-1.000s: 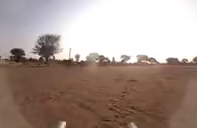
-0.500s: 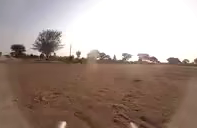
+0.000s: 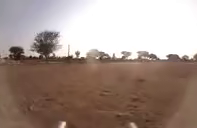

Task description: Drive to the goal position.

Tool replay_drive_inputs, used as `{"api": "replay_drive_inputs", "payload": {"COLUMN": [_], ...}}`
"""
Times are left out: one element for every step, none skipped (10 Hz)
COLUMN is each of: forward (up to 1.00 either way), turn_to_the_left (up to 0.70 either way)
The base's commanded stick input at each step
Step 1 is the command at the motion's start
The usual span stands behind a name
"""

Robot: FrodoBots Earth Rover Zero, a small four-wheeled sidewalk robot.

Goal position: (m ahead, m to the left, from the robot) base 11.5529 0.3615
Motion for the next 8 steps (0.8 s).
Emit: {"api": "replay_drive_inputs", "payload": {"forward": [0.7, 0.7, 0.7, 0.7, 0.7, 0.7, 0.7, 0.7], "turn_to_the_left": [0.0, 0.0, 0.0, 0.0, 0.0, 0.0, 0.0, 0.0]}}
